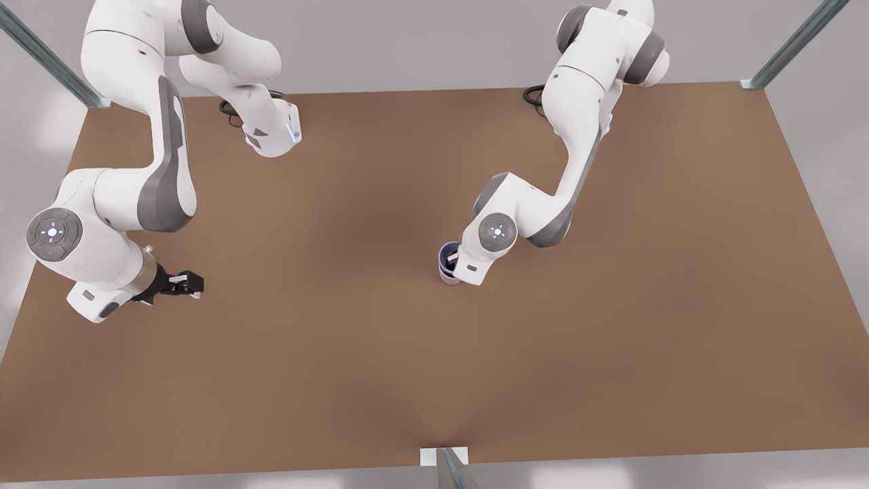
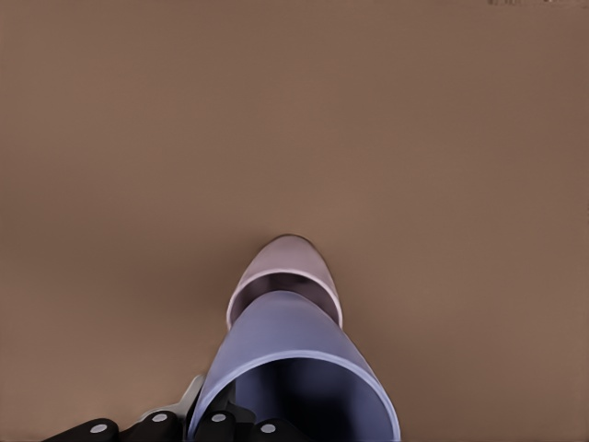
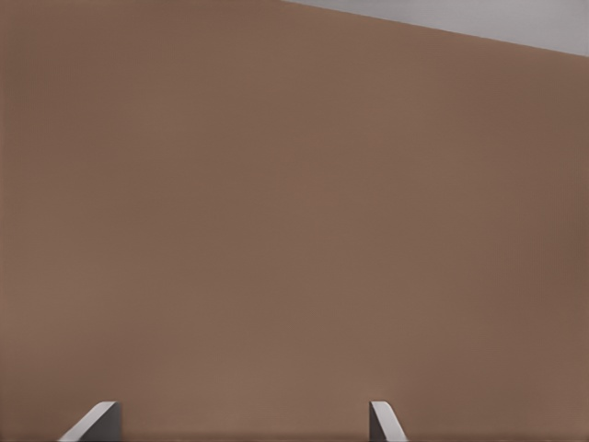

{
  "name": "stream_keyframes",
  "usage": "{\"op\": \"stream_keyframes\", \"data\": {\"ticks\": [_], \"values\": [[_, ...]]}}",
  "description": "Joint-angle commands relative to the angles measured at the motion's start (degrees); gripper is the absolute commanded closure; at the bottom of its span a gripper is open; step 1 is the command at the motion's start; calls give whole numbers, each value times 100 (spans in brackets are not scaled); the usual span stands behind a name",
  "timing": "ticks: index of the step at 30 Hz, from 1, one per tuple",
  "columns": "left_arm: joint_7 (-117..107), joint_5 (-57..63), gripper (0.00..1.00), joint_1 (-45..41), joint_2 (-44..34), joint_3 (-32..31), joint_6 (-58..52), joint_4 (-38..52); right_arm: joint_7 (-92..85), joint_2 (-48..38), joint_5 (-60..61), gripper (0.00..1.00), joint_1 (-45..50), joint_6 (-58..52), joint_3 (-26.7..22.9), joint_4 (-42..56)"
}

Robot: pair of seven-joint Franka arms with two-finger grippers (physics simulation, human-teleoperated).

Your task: Stack the cups, with the pink cup at the bottom and the purple cup at the top

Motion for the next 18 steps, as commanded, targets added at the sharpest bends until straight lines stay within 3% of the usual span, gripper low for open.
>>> {"op": "stream_keyframes", "data": {"ticks": [1, 16, 17, 18], "values": [[-426, -13, 79, 0, 2, -1, 96, -2, -64, -6, 4, 0, -1, -3, -1, -1], [-426, -13, 79, -17, 46, -1, 395, -169, -64, 11, 4, 0, 8, 6, -1, 8], [-426, -4, 69, -17, 46, -1, 395, -169, -64, 20, 4, 0, 8, -3, -1, 8], [-426, -4, 53, -17, 46, -1, 387, -169, -64, 20, 13, 0, 8, 6, -1, 8]]}}
